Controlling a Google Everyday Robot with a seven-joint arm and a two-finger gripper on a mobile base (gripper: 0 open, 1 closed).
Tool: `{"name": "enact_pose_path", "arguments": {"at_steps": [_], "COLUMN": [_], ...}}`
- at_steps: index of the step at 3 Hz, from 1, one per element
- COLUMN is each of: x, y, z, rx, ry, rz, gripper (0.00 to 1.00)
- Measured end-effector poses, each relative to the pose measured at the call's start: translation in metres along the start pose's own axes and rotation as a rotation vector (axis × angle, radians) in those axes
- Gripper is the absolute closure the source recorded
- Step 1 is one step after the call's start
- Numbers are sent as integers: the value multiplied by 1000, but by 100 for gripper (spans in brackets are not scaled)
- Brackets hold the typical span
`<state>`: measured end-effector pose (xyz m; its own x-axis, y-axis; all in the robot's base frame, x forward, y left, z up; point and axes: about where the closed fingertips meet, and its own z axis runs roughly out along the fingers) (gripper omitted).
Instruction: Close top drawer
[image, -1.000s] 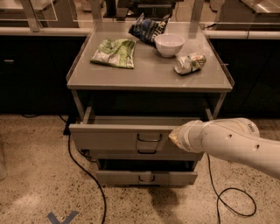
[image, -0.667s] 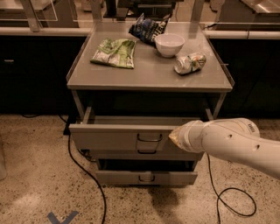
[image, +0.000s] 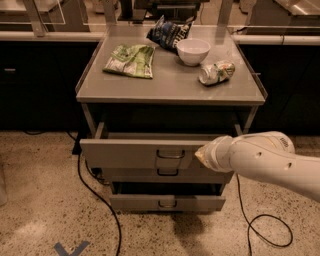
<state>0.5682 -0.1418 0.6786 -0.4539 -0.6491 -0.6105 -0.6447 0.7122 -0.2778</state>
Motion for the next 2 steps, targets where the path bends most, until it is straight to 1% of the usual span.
{"name": "enact_pose_path", "arguments": {"at_steps": [1, 2], "x": [-6, -6], "y": [-26, -26], "z": [3, 3], "rx": [57, 57], "ry": [-9, -9], "rz": [31, 31], "gripper": [100, 100]}}
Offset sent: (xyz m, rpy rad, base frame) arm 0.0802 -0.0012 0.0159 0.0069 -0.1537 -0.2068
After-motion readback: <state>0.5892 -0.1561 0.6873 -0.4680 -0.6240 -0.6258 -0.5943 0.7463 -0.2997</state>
